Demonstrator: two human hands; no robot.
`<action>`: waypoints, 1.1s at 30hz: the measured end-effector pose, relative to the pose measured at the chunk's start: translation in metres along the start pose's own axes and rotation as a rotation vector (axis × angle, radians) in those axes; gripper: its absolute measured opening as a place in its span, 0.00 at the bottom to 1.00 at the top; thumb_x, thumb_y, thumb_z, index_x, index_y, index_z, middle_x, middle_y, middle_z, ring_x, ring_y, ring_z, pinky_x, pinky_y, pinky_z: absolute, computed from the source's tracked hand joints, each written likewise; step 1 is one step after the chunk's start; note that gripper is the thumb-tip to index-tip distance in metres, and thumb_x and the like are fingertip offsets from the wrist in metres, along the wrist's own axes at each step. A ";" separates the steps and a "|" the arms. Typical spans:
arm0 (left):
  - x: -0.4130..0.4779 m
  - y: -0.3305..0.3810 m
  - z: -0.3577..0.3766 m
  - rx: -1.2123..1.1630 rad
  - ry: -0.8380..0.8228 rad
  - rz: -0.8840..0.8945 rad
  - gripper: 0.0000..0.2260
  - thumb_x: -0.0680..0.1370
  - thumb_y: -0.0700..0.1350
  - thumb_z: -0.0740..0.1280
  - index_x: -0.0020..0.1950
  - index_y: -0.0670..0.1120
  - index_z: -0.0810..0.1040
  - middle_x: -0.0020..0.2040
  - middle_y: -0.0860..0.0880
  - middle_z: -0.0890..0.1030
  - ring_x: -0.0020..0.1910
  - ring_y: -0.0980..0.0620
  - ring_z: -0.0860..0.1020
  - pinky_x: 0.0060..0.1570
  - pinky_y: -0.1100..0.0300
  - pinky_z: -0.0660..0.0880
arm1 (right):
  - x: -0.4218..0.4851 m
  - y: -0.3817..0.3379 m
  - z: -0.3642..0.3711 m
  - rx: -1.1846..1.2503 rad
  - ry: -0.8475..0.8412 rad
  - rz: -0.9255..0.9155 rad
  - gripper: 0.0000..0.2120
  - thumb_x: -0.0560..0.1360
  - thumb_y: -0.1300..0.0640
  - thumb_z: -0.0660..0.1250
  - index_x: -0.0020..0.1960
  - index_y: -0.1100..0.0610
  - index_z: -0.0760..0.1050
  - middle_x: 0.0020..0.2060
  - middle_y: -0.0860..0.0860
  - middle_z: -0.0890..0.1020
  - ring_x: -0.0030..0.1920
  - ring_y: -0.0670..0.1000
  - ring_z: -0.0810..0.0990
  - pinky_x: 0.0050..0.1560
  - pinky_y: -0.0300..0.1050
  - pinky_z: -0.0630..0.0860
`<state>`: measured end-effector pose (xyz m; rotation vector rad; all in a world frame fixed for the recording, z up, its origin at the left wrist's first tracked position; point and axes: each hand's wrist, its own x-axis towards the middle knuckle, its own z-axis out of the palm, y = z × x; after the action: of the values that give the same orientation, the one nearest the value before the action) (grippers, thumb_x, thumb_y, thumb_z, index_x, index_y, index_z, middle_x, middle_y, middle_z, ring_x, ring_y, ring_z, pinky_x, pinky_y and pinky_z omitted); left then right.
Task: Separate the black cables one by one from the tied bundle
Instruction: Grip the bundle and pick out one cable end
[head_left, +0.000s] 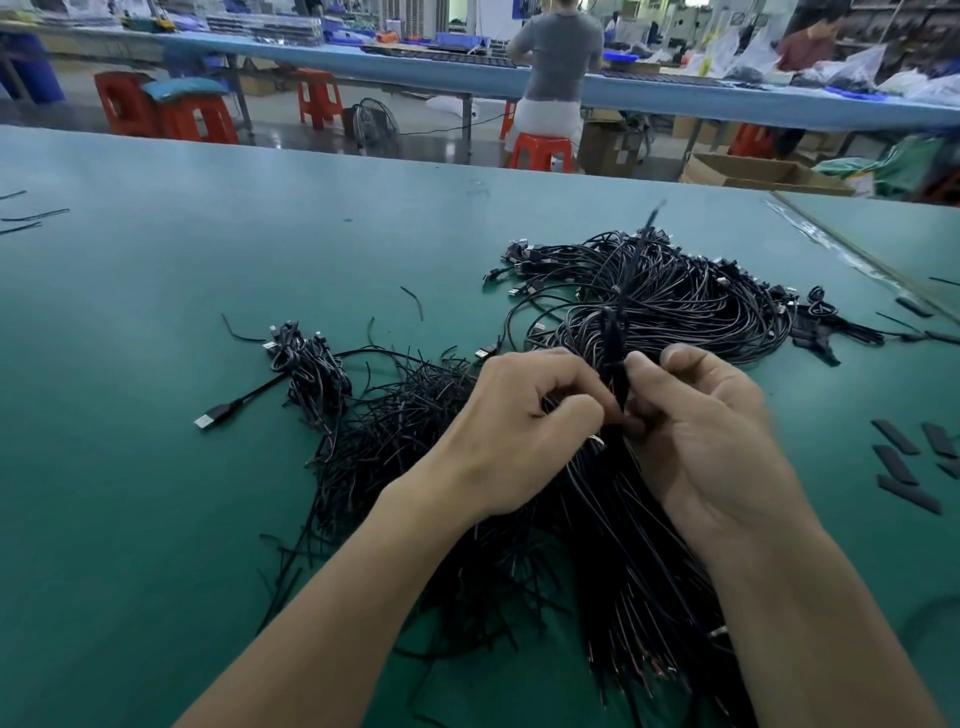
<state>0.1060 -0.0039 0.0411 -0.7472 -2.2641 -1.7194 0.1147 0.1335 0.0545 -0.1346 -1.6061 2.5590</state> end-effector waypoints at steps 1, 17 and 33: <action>0.000 0.000 0.001 -0.017 0.004 -0.031 0.05 0.72 0.48 0.69 0.36 0.52 0.78 0.36 0.57 0.78 0.31 0.60 0.74 0.33 0.64 0.72 | -0.001 -0.001 0.000 -0.034 -0.010 -0.047 0.14 0.78 0.66 0.66 0.39 0.52 0.68 0.27 0.47 0.70 0.28 0.45 0.67 0.30 0.37 0.70; 0.006 0.008 -0.007 -0.294 0.238 -0.275 0.11 0.79 0.35 0.63 0.54 0.49 0.79 0.34 0.50 0.84 0.32 0.53 0.83 0.31 0.61 0.78 | -0.006 -0.001 0.009 -0.158 -0.204 -0.226 0.15 0.76 0.71 0.66 0.40 0.55 0.68 0.27 0.48 0.78 0.28 0.40 0.74 0.29 0.31 0.71; 0.005 -0.008 -0.017 -0.205 0.001 -0.085 0.31 0.73 0.42 0.76 0.71 0.57 0.66 0.57 0.52 0.85 0.56 0.54 0.83 0.56 0.57 0.80 | -0.002 0.007 -0.004 -0.355 -0.182 -0.192 0.16 0.77 0.71 0.66 0.40 0.53 0.67 0.27 0.43 0.76 0.28 0.39 0.72 0.31 0.31 0.70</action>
<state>0.0954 -0.0202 0.0416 -0.6970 -2.1712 -2.0133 0.1173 0.1336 0.0469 0.2184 -2.0179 2.1787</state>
